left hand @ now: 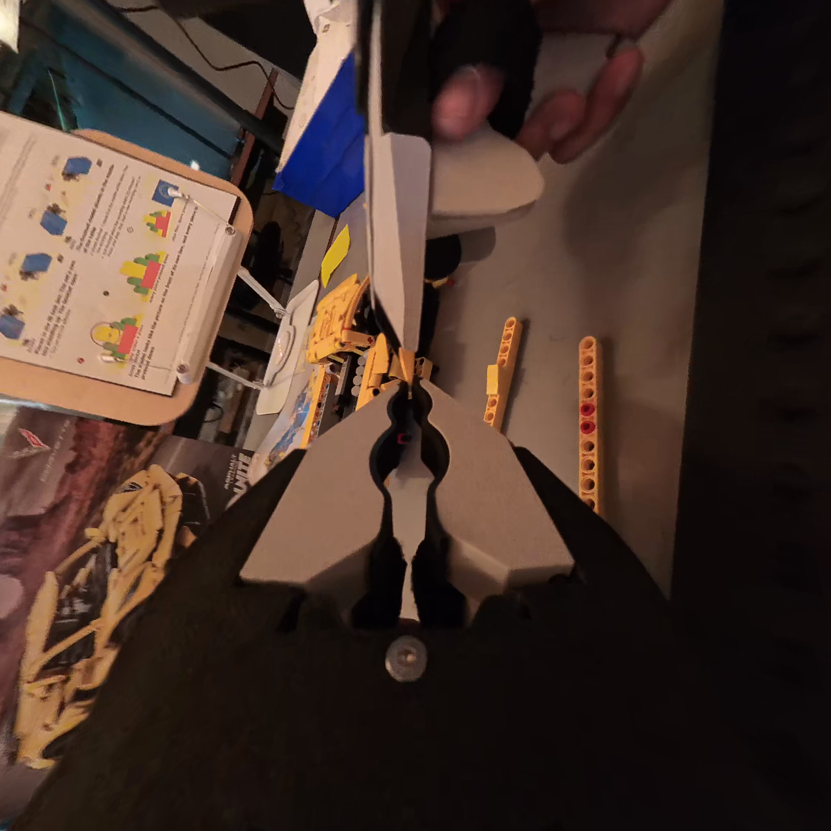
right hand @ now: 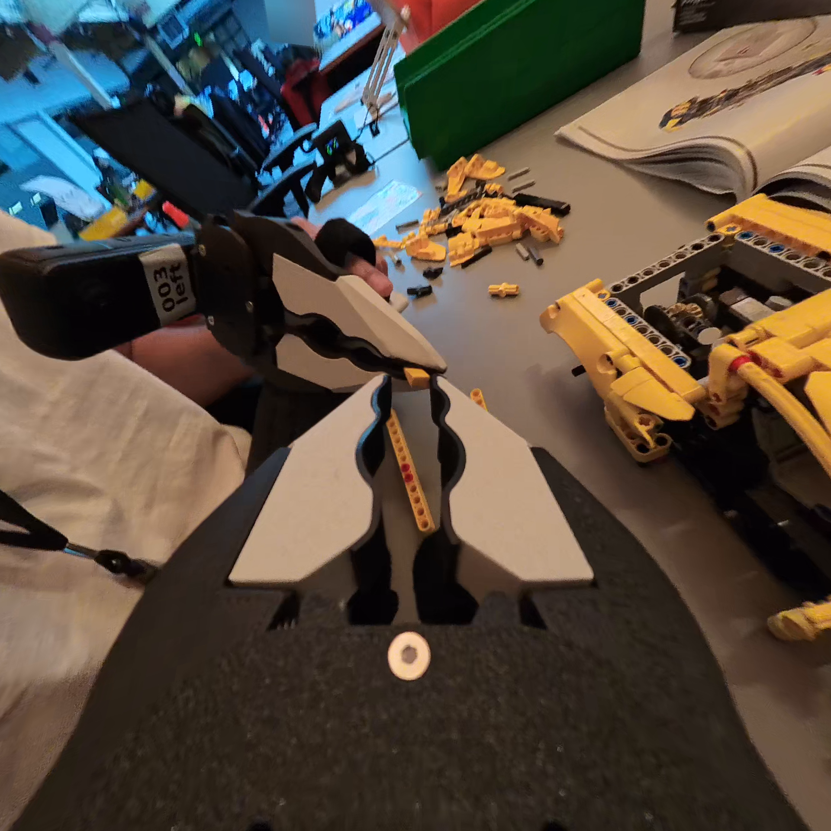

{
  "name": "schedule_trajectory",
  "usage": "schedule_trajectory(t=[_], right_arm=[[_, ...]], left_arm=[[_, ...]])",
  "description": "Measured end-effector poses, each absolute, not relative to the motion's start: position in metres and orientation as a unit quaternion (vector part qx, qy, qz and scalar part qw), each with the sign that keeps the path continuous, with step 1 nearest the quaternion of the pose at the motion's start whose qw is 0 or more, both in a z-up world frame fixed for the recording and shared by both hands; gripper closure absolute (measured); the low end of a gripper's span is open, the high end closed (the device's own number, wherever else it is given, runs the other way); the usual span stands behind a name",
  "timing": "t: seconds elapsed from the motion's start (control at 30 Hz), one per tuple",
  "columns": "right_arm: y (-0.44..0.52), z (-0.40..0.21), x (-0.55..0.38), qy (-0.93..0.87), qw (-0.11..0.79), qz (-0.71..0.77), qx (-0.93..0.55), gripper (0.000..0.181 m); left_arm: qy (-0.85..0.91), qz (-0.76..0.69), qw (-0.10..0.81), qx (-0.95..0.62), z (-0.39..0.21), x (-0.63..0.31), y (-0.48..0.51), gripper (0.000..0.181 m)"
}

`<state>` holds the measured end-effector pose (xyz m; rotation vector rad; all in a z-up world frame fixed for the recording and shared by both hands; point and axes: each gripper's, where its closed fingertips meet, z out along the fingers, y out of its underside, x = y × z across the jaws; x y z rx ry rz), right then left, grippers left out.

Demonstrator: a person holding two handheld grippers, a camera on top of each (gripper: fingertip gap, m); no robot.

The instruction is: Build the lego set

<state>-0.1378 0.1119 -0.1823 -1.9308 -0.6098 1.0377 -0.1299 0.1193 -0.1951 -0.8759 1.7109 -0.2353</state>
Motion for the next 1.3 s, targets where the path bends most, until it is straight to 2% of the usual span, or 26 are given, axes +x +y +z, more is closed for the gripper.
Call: schedule_trajectory(t=[0.27,0.7,0.87,0.93,1.0,1.03,1.1,1.13,1.2,1.3], right_arm=[[0.106,-0.198,-0.135,-0.348,0.352,0.338,-0.8,0.169],[0.096,-0.212,-0.132,-0.425,0.28,0.285,-0.812,0.174],[0.094,-0.212,-0.135,-0.437,0.279,0.275,-0.809,0.175],[0.088,-0.22,-0.132,-0.442,0.265,0.267,-0.815,0.175],[0.078,-0.228,-0.132,-0.451,0.249,0.267,-0.814,0.175],[0.072,-0.231,-0.134,-0.46,0.242,0.263,-0.813,0.175],[0.068,-0.238,-0.134,-0.472,0.24,0.239,-0.814,0.175],[0.068,-0.241,-0.134,-0.475,0.243,0.228,-0.815,0.175],[0.068,-0.243,-0.134,-0.473,0.247,0.221,-0.816,0.175],[0.069,-0.25,-0.132,-0.47,0.242,0.217,-0.82,0.175]], left_arm=[[0.767,0.021,0.574,-0.288,-0.21,-0.127,0.111,0.181],[0.78,0.045,0.565,-0.264,-0.217,-0.124,0.103,0.18],[0.776,0.0,0.545,-0.316,-0.22,-0.131,0.106,0.181],[0.772,-0.027,0.517,-0.368,-0.222,-0.147,0.123,0.181],[0.765,-0.116,0.451,-0.445,-0.225,-0.164,0.128,0.18],[0.757,-0.178,0.405,-0.481,-0.224,-0.171,0.125,0.176],[0.726,-0.315,0.312,-0.526,-0.214,-0.181,0.106,0.155],[0.719,-0.357,0.26,-0.537,-0.215,-0.186,0.097,0.153],[0.728,-0.347,0.203,-0.555,-0.235,-0.197,0.095,0.145],[0.748,-0.301,0.186,-0.561,-0.26,-0.199,0.098,0.144]])
